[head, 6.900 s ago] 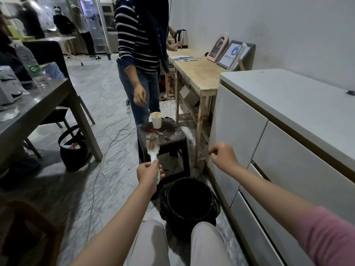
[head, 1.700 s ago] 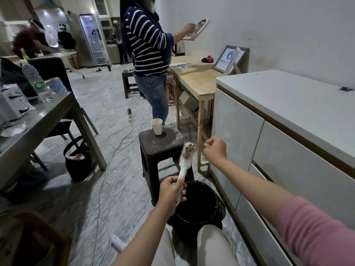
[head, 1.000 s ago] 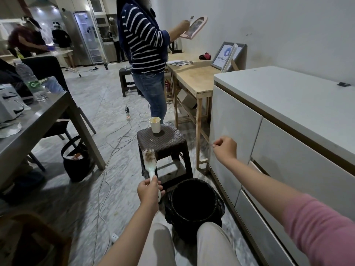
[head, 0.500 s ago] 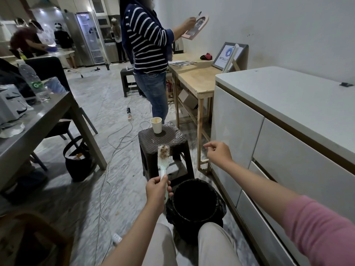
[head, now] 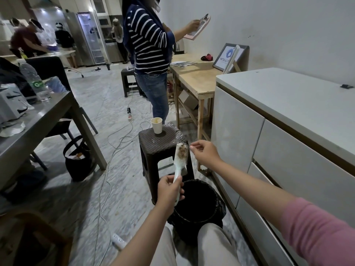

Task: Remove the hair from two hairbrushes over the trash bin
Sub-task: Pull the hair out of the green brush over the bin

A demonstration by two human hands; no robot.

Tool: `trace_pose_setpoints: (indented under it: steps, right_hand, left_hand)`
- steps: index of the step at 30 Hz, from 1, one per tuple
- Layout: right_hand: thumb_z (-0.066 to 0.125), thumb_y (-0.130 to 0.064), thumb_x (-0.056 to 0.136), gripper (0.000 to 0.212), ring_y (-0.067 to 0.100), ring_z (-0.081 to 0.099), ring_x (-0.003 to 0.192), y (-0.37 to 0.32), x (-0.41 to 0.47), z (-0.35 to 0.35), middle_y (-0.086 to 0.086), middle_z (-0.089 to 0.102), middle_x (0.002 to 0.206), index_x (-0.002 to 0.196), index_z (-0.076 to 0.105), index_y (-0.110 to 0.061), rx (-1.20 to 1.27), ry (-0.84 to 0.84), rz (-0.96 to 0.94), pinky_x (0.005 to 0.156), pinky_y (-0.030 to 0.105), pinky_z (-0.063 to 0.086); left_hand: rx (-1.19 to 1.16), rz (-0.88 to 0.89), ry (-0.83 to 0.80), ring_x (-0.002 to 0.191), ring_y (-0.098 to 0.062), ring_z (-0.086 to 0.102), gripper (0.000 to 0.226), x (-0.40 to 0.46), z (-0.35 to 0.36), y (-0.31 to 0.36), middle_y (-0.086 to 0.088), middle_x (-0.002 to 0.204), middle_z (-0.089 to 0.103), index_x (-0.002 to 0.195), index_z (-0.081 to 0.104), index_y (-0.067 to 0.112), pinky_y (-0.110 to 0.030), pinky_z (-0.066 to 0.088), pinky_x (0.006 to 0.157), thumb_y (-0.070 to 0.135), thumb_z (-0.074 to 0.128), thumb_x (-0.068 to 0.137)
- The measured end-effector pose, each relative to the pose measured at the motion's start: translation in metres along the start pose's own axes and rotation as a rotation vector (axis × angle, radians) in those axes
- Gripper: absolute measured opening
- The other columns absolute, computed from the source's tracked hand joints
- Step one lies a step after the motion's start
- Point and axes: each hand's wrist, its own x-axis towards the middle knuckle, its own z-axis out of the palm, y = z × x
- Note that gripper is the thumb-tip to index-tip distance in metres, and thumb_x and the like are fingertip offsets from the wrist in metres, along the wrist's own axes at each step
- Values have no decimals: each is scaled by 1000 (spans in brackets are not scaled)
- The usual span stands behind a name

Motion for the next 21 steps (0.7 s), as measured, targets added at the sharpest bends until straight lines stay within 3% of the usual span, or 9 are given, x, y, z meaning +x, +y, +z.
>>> trace_pose_setpoints:
  steps: [3,6,9,15,21]
  right_hand:
    - [71,-43,78,45,16,62,95,-8,0,10,4,64,105,113,64,-15,-27,18,-27,85,32,54]
    - [72,-38,79,43,15,60,94,-16,0,14,5,63,107,113,64,-12,-7,101,46,86,30,51]
    - [76,-27,78,29,15,65,83,-23,0,12,6,71,95,100,71,-8,89,152,115,82,32,55]
    - [80,-10,72,7,20,70,83,-22,4,7,8,74,84,77,75,-10,85,122,175,84,38,58]
    - [73,-4,76,28,21,69,82,-21,3,2,5,70,77,57,63,-22,-33,81,155,79,41,59]
  left_hand:
    - [103,80,-4,50,-14,54,13,-4,5,-1,-7,76,60,84,51,15,-27,47,44,15,60,93]
    - [197,170,10,52,-14,57,11,-7,7,-1,-4,76,61,87,51,16,-27,49,45,18,61,92]
    - [266,243,28,50,-14,58,12,-8,6,-2,-4,77,61,87,51,15,-27,50,44,18,61,91]
    - [309,249,30,47,-14,57,14,-8,3,-9,-5,75,61,87,49,13,-28,51,43,17,61,91]
    - [293,201,38,50,-15,57,14,-6,3,-11,-5,76,60,85,49,14,-27,50,42,18,61,91]
